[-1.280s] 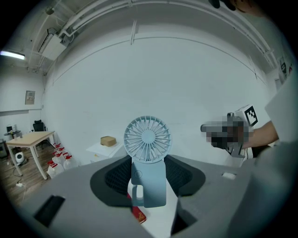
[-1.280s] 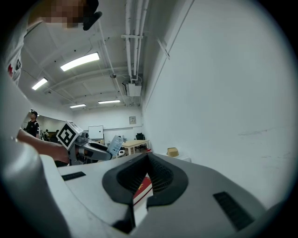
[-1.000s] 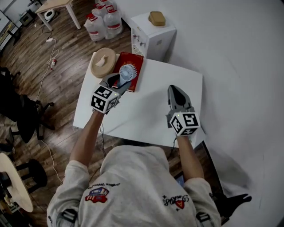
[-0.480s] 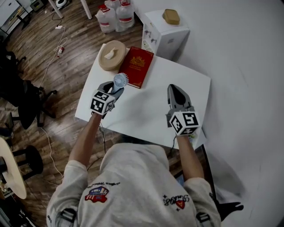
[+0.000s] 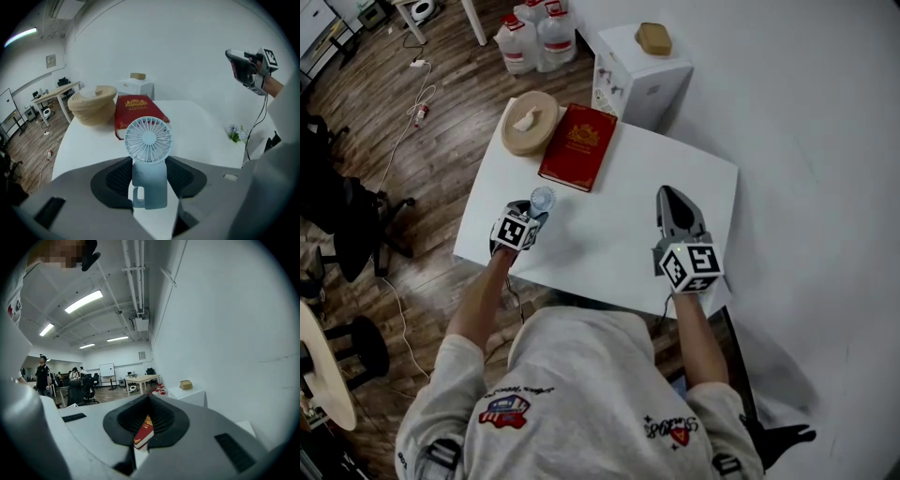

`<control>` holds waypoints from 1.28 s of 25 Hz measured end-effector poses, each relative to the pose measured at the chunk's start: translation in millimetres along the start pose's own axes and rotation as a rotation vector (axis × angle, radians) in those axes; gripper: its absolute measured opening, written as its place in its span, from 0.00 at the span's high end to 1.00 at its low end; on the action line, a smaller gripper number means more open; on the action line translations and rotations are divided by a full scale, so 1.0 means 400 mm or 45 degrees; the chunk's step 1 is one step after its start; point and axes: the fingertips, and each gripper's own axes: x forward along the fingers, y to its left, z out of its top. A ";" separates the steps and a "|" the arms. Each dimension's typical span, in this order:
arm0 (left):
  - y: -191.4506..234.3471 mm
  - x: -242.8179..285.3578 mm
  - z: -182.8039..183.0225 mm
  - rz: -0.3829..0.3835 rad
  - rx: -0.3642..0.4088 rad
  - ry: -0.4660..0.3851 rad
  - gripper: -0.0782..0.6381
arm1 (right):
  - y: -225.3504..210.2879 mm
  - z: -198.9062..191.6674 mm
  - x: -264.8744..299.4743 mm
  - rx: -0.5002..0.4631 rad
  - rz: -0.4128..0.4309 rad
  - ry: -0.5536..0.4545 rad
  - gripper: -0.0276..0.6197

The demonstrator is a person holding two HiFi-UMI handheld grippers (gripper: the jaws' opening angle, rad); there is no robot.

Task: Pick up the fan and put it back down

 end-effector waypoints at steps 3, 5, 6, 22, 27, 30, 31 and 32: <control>0.010 0.030 -0.065 0.003 -0.008 0.086 0.59 | -0.015 -0.001 -0.011 0.004 -0.031 -0.001 0.96; 0.011 0.047 -0.098 0.001 -0.009 0.138 0.59 | -0.025 0.004 -0.020 0.001 -0.050 0.000 0.96; 0.013 0.054 -0.113 0.001 -0.005 0.164 0.59 | -0.030 0.006 -0.025 -0.003 -0.060 -0.002 0.95; -0.006 0.064 -0.103 0.019 0.084 0.195 0.52 | -0.089 0.019 -0.112 0.022 -0.191 -0.021 0.95; -0.038 0.008 -0.029 -0.079 0.006 0.096 0.48 | -0.084 0.034 -0.107 0.016 -0.178 -0.036 0.96; -0.038 -0.035 0.038 -0.120 -0.008 -0.024 0.47 | -0.078 0.039 -0.095 0.017 -0.172 -0.050 0.96; -0.033 -0.057 0.066 -0.112 -0.008 -0.081 0.47 | -0.075 0.043 -0.091 0.017 -0.168 -0.053 0.96; -0.026 -0.084 0.099 -0.098 -0.005 -0.142 0.48 | -0.070 0.047 -0.088 0.015 -0.163 -0.055 0.96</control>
